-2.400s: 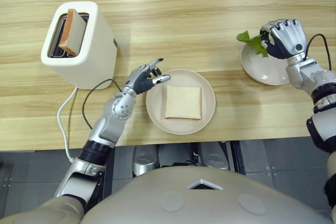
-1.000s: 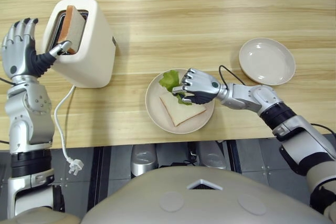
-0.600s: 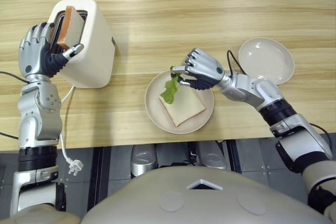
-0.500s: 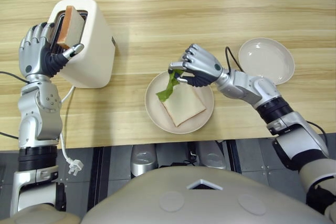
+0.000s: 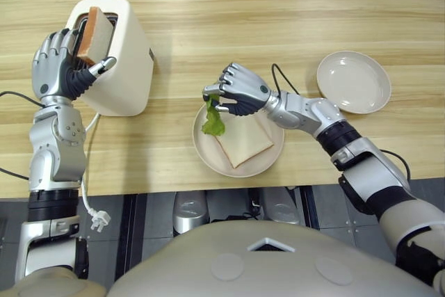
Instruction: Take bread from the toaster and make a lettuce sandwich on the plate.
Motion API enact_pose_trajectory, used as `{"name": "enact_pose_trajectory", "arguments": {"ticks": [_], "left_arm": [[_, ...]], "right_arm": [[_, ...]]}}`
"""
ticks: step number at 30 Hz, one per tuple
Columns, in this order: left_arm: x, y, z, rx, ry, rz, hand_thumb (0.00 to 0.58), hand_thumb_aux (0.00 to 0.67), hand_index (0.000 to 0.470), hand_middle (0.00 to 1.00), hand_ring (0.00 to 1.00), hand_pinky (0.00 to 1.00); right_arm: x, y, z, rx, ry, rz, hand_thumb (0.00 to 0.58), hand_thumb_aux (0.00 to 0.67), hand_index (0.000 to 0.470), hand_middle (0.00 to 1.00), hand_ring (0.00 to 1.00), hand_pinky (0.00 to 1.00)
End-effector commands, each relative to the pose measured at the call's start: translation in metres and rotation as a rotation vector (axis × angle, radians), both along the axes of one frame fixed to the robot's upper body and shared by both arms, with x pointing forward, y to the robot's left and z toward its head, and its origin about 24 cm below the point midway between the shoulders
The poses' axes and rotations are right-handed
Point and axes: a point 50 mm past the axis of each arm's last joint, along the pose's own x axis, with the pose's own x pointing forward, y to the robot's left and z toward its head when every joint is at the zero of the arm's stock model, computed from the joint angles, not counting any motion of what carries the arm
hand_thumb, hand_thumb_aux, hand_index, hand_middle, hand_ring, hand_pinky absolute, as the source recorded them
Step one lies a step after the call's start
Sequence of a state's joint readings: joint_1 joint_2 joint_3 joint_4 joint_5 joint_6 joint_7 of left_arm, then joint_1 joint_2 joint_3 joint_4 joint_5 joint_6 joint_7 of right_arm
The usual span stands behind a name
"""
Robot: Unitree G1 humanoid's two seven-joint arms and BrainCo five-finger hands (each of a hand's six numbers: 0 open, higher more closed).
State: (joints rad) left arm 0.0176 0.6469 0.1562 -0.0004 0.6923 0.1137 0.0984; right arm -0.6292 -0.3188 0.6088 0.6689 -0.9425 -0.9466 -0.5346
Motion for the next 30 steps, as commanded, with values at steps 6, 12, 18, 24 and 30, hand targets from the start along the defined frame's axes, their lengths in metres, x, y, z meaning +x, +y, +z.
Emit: {"name": "enact_pose_trajectory", "arguments": {"ticks": [6, 12, 18, 24, 30], "left_arm": [[-0.001, -0.001, -0.005, -0.027, 0.017, -0.007, 0.000, 0.000, 0.000, 0.00, 0.00, 0.00], [-0.001, -0.002, -0.004, -0.024, 0.016, -0.012, 0.000, 0.000, 0.000, 0.00, 0.00, 0.00], [0.000, -0.003, -0.004, -0.027, 0.015, -0.012, 0.000, 0.000, 0.000, 0.00, 0.00, 0.00], [0.002, -0.004, -0.004, -0.029, 0.017, -0.019, 0.000, 0.000, 0.000, 0.00, 0.00, 0.00], [0.002, -0.008, -0.005, -0.078, 0.028, -0.046, 0.000, 0.000, 0.000, 0.00, 0.00, 0.00]], "right_arm": [[-0.004, -0.017, -0.005, -0.037, 0.008, 0.000, 0.580, 0.670, 0.460, 1.00, 1.00, 1.00], [-0.013, -0.043, -0.016, -0.094, 0.058, -0.035, 0.580, 0.670, 0.460, 1.00, 1.00, 1.00], [-0.022, -0.054, -0.031, -0.164, 0.138, -0.043, 0.580, 0.670, 0.460, 1.00, 1.00, 1.00], [-0.012, -0.073, -0.038, -0.212, 0.171, -0.173, 0.000, 0.000, 0.000, 1.00, 1.00, 1.00], [0.009, -0.097, -0.022, -0.182, 0.090, -0.324, 0.000, 0.000, 0.000, 1.00, 1.00, 1.00]]}}
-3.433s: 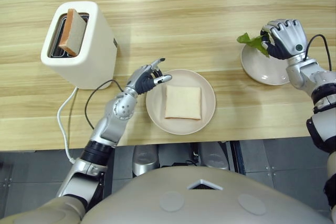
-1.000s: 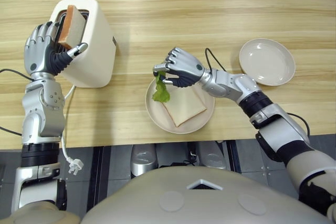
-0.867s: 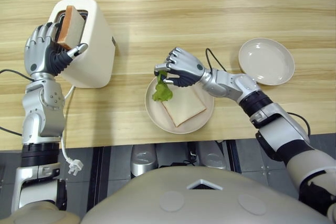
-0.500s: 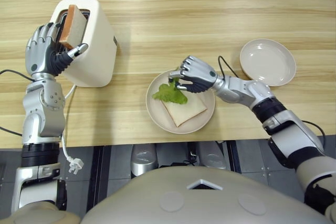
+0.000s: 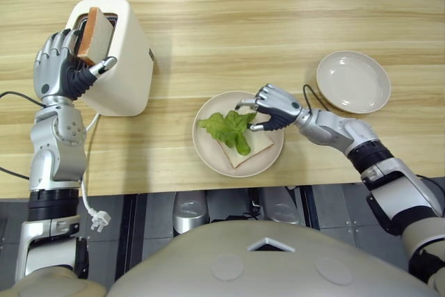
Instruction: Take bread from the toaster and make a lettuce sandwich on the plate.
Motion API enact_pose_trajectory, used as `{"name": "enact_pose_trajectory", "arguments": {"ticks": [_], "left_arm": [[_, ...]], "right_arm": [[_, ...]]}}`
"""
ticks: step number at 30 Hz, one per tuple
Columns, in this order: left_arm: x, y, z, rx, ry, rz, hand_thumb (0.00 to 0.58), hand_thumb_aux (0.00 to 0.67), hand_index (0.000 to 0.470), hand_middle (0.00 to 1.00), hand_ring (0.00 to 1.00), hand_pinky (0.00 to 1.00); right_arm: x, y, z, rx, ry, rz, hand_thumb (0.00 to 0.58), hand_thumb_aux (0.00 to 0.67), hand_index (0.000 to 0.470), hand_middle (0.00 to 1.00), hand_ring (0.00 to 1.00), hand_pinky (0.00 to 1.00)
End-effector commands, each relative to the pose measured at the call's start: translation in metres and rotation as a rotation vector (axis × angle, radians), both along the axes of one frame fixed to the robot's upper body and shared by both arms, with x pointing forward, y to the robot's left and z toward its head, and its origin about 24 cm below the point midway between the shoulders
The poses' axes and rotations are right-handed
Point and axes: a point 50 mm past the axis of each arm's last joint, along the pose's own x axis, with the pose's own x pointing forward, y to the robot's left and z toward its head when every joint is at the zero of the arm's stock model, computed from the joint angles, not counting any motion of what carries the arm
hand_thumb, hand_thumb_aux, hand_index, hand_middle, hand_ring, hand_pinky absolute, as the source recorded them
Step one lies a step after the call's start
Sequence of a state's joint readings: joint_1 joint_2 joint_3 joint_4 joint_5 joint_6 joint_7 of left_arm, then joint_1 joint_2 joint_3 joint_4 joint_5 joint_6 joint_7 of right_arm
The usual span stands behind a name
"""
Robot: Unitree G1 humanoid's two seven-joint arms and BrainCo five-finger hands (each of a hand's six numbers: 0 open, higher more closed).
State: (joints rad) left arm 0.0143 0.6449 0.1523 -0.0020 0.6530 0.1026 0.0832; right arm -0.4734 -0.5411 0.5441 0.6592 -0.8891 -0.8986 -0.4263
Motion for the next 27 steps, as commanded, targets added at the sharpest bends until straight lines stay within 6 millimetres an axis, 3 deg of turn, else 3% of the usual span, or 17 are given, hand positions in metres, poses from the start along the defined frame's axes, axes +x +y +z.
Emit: {"name": "enact_pose_trajectory", "arguments": {"ticks": [1, 13, 14, 15, 16, 17, 18, 19, 20, 21, 24, 25, 26, 27], "left_arm": [[0.001, -0.005, -0.004, -0.037, 0.025, -0.026, 0.000, 0.000, 0.000, 0.00, 0.00, 0.00], [0.002, -0.003, -0.001, -0.023, 0.014, -0.016, 0.000, 0.000, 0.000, 0.00, 0.00, 0.00], [0.002, -0.002, 0.000, -0.017, 0.012, -0.011, 0.000, 0.000, 0.000, 0.00, 0.00, 0.00], [0.002, -0.001, 0.001, -0.013, 0.009, -0.005, 0.000, 0.000, 0.000, 0.00, 0.00, 0.00], [0.002, 0.000, 0.001, -0.009, 0.007, 0.001, 0.000, 0.000, 0.000, 0.00, 0.00, 0.00], [0.002, 0.000, 0.002, -0.008, 0.006, 0.005, 0.000, 0.000, 0.000, 0.00, 0.00, 0.00], [0.002, 0.000, 0.002, -0.008, 0.004, 0.006, 0.000, 0.000, 0.000, 0.00, 0.00, 0.00], [0.002, 0.000, 0.003, -0.009, -0.004, 0.006, 0.501, 0.423, 0.290, 0.00, 0.00, 0.00], [0.003, 0.000, 0.005, -0.011, -0.019, 0.005, 0.565, 0.562, 0.386, 0.00, 0.00, 0.00], [0.003, -0.001, 0.008, -0.015, -0.041, 0.003, 0.580, 0.670, 0.460, 0.00, 0.00, 0.00], [0.004, -0.006, 0.027, -0.025, -0.171, -0.009, 0.580, 0.670, 0.460, 0.00, 0.00, 0.00], [0.005, -0.008, 0.033, -0.021, -0.214, -0.013, 0.580, 0.670, 0.460, 0.21, 0.21, 0.21], [0.005, -0.010, 0.039, -0.012, -0.251, -0.018, 0.580, 0.670, 0.460, 0.49, 0.49, 0.49], [0.007, -0.013, 0.045, -0.008, -0.283, -0.027, 0.580, 0.670, 0.460, 0.91, 0.91, 0.91]], "right_arm": [[0.015, -0.017, 0.016, 0.028, -0.069, -0.100, 0.000, 0.000, 0.000, 1.00, 1.00, 1.00], [0.022, -0.026, 0.039, 0.147, -0.150, -0.157, 0.000, 0.000, 0.000, 1.00, 1.00, 1.00], [0.022, -0.026, 0.039, 0.154, -0.151, -0.160, 0.000, 0.000, 0.000, 0.73, 0.73, 0.73], [0.022, -0.026, 0.040, 0.158, -0.154, -0.160, 0.000, 0.000, 0.000, 0.73, 0.73, 0.73], [0.021, -0.026, 0.040, 0.166, -0.156, -0.160, 0.000, 0.000, 0.000, 0.55, 0.55, 0.55], [0.021, -0.025, 0.040, 0.172, -0.156, -0.161, 0.000, 0.000, 0.000, 0.33, 0.33, 0.33], [0.020, -0.025, 0.039, 0.174, -0.156, -0.162, 0.000, 0.000, 0.000, 0.02, 0.02, 0.02], [0.020, -0.025, 0.039, 0.175, -0.157, -0.163, 0.000, 0.000, 0.000, 0.00, 0.00, 0.00], [0.020, -0.025, 0.038, 0.175, -0.158, -0.165, 0.000, 0.000, 0.000, 0.00, 0.00, 0.00], [0.020, -0.025, 0.038, 0.176, -0.159, -0.167, 0.000, 0.000, 0.000, 0.00, 0.00, 0.00], [0.019, -0.025, 0.038, 0.185, -0.163, -0.175, 0.000, 0.000, 0.000, 0.00, 0.00, 0.00], [0.019, -0.025, 0.038, 0.186, -0.165, -0.178, 0.000, 0.000, 0.000, 0.00, 0.00, 0.00], [0.019, -0.025, 0.038, 0.187, -0.169, -0.181, 0.000, 0.000, 0.000, 0.00, 0.00, 0.00], [0.019, -0.026, 0.038, 0.189, -0.174, -0.183, 0.000, 0.000, 0.000, 0.00, 0.00, 0.00]]}}
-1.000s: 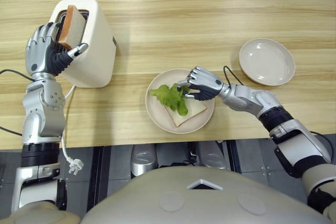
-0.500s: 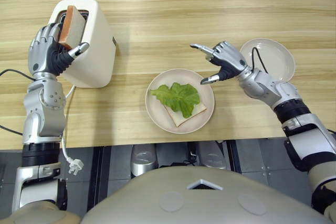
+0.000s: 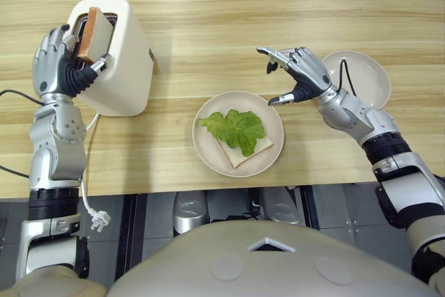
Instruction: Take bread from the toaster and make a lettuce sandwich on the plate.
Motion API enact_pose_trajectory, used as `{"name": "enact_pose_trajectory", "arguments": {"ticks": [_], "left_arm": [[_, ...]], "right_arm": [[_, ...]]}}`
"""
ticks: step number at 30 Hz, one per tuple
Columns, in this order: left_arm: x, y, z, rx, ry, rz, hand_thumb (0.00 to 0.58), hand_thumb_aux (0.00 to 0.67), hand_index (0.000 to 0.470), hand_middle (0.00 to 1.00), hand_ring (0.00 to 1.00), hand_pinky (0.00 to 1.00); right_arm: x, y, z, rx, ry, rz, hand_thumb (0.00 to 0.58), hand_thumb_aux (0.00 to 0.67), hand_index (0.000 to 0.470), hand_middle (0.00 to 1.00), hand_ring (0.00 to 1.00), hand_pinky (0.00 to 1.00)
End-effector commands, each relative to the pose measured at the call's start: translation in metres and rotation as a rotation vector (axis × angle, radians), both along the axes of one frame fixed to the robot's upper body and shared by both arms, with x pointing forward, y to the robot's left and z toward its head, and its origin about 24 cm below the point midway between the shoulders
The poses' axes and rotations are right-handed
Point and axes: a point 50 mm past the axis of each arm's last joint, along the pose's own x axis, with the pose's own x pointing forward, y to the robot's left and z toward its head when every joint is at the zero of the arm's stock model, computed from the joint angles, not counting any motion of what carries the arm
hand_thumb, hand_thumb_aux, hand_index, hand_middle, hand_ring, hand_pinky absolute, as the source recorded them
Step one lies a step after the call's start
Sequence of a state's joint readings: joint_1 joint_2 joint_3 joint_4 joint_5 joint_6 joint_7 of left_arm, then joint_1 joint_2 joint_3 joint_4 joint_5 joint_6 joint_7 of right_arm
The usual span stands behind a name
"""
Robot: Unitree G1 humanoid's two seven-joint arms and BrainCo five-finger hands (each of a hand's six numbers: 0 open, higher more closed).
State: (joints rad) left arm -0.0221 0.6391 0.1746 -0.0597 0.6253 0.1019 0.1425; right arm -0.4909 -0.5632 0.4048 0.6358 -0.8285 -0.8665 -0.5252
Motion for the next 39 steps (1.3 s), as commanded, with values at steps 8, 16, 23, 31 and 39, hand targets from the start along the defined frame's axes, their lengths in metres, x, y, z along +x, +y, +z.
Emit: {"name": "enact_pose_trajectory", "arguments": {"ticks": [8, 16, 23, 31, 39], "left_arm": [[0.010, -0.022, 0.036, -0.006, -0.205, -0.065, 0.580, 0.670, 0.460, 1.00, 1.00, 1.00], [0.000, -0.022, 0.070, 0.002, -0.359, -0.093, 0.580, 0.670, 0.460, 1.00, 1.00, 1.00], [-0.034, -0.031, 0.134, 0.037, -0.703, -0.154, 0.580, 0.670, 0.460, 1.00, 1.00, 1.00], [-0.007, -0.082, 0.089, -0.447, -0.436, -0.552, 0.580, 0.670, 0.460, 1.00, 1.00, 1.00], [0.012, -0.124, -0.019, -0.895, 0.091, -0.698, 0.580, 0.670, 0.460, 1.00, 1.00, 1.00]], "right_arm": [[0.001, -0.004, 0.006, 0.035, -0.049, -0.036, 0.000, 0.000, 0.000, 0.00, 0.00, 0.00], [0.002, -0.005, 0.009, 0.071, -0.068, -0.061, 0.000, 0.000, 0.000, 0.00, 0.00, 0.00], [0.002, -0.006, 0.012, 0.113, -0.086, -0.076, 0.000, 0.000, 0.000, 0.00, 0.00, 0.00], [-0.003, -0.015, 0.031, 0.272, -0.114, -0.072, 0.000, 0.000, 0.000, 0.00, 0.00, 0.00], [-0.026, -0.008, 0.040, 0.319, -0.075, 0.123, 0.000, 0.000, 0.000, 0.00, 0.00, 0.00]]}}
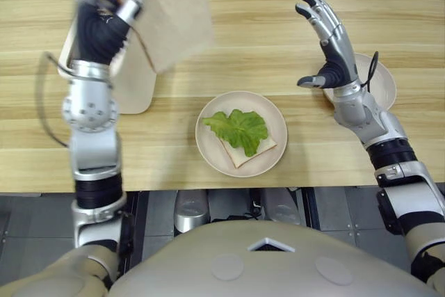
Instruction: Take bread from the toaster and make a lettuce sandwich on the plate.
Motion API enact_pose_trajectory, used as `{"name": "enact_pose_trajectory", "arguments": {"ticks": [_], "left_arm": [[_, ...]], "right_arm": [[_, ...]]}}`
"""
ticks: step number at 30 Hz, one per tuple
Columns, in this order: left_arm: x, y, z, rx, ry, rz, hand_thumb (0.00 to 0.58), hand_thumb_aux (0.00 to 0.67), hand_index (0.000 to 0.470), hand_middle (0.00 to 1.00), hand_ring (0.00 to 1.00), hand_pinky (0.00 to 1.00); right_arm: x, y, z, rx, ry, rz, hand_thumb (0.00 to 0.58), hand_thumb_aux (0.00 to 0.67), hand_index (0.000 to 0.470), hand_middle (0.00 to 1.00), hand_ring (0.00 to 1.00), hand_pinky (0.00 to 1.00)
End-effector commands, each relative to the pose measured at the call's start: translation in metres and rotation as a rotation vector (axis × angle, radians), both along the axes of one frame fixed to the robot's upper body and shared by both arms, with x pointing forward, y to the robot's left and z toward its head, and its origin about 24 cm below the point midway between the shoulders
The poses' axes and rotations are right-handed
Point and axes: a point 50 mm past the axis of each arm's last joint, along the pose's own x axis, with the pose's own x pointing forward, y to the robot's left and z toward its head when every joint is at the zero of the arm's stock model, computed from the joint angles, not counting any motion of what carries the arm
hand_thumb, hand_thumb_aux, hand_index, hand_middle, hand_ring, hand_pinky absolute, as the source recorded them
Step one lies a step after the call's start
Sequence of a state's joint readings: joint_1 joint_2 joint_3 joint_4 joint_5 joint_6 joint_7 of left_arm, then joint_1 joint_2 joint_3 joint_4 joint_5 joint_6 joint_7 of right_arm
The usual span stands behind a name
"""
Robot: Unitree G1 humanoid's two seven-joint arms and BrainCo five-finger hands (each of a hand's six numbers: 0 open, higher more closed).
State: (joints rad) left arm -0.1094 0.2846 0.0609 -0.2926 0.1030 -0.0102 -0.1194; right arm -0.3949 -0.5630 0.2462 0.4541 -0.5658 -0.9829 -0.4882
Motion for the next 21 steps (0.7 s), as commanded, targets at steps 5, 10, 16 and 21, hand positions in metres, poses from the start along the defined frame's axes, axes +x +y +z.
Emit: {"name": "enact_pose_trajectory", "arguments": {"ticks": [5, 10, 16, 21], "left_arm": [[0.001, -0.026, -0.067, -0.186, 0.420, -0.353, 0.580, 0.670, 0.460, 1.00, 1.00, 1.00], [0.008, -0.035, -0.078, -0.310, 0.534, -0.568, 0.580, 0.670, 0.460, 1.00, 1.00, 1.00], [0.023, -0.037, -0.062, -0.292, 0.599, -0.796, 0.580, 0.670, 0.460, 1.00, 1.00, 1.00], [0.030, -0.050, -0.066, -0.063, 0.705, -0.972, 0.580, 0.670, 0.460, 1.00, 1.00, 1.00]], "right_arm": [[-0.012, 0.004, -0.010, -0.058, 0.063, 0.103, 0.000, 0.000, 0.000, 0.00, 0.00, 0.00], [-0.013, 0.005, -0.015, -0.066, 0.090, 0.117, 0.000, 0.000, 0.000, 0.00, 0.00, 0.00], [-0.018, 0.005, -0.014, -0.085, 0.079, 0.163, 0.000, 0.000, 0.000, 0.00, 0.00, 0.00], [-0.031, 0.014, -0.009, -0.165, 0.008, 0.270, 0.000, 0.000, 0.000, 0.00, 0.00, 0.00]]}}
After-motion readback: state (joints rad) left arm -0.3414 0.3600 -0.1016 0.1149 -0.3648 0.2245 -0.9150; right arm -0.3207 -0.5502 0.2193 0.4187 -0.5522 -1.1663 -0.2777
